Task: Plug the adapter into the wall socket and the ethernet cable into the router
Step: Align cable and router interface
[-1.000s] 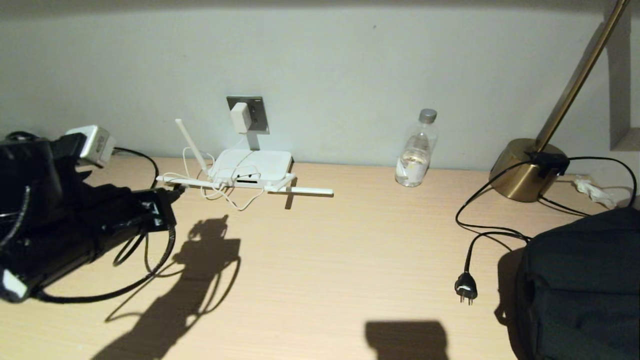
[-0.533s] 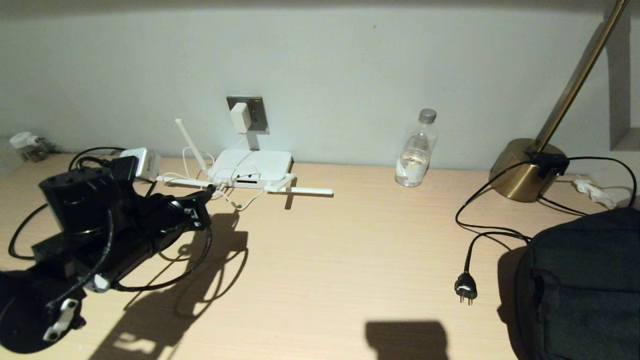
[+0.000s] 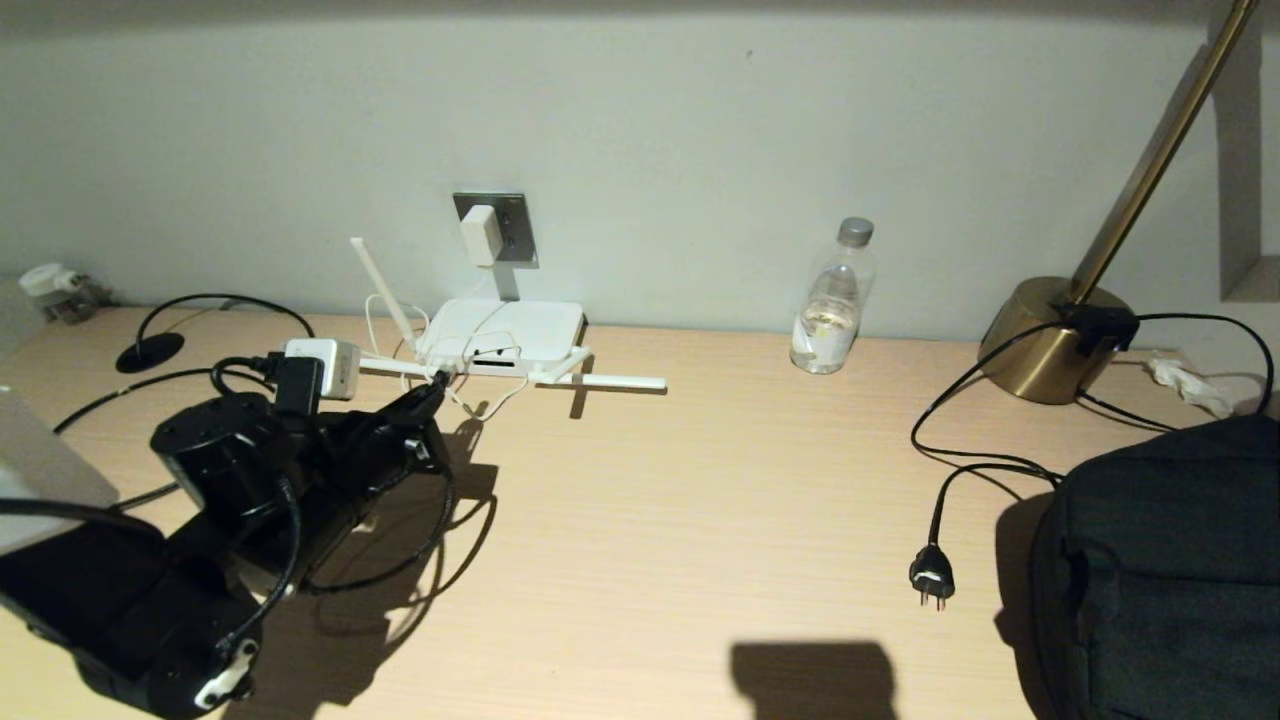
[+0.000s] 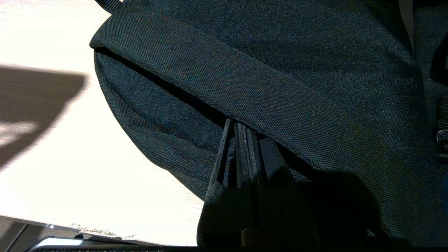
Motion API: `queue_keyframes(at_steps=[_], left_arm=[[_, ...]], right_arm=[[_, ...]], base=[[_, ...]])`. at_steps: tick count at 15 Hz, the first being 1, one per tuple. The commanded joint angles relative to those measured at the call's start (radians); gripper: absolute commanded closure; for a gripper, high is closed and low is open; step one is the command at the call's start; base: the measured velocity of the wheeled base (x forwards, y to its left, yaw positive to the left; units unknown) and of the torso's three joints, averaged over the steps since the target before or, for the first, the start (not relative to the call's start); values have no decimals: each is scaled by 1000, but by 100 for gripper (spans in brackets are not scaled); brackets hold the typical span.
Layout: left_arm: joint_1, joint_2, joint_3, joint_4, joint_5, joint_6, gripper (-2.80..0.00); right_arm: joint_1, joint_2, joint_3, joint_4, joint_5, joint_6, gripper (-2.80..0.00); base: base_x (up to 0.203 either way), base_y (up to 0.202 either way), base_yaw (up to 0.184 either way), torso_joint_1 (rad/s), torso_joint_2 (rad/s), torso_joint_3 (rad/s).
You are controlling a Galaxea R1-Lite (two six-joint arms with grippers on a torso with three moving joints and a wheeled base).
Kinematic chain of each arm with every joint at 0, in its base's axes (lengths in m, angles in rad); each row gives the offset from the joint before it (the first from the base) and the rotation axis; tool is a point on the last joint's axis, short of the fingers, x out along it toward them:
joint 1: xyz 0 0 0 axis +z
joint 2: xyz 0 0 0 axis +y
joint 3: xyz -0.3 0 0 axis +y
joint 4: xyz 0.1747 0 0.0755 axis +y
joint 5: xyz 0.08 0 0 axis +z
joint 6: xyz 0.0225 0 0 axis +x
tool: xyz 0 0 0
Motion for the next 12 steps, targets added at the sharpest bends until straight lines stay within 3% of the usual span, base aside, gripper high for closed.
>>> queue_keyframes(at_steps=[1,6,12], left_arm=[[0,50,1,-13,1,7,0],[-5,121,-33,-29,2,20,0],[1,225,-198,-29,5,21,0]], right_arm=[[0,2,0,0,1,-1,0],[0,2,0,0,1,-1,0],[-1,2,0,0,1,-1,0]], base=[[0,0,0,0,0,0],[0,0,0,0,0,0],[0,0,0,0,0,0]])
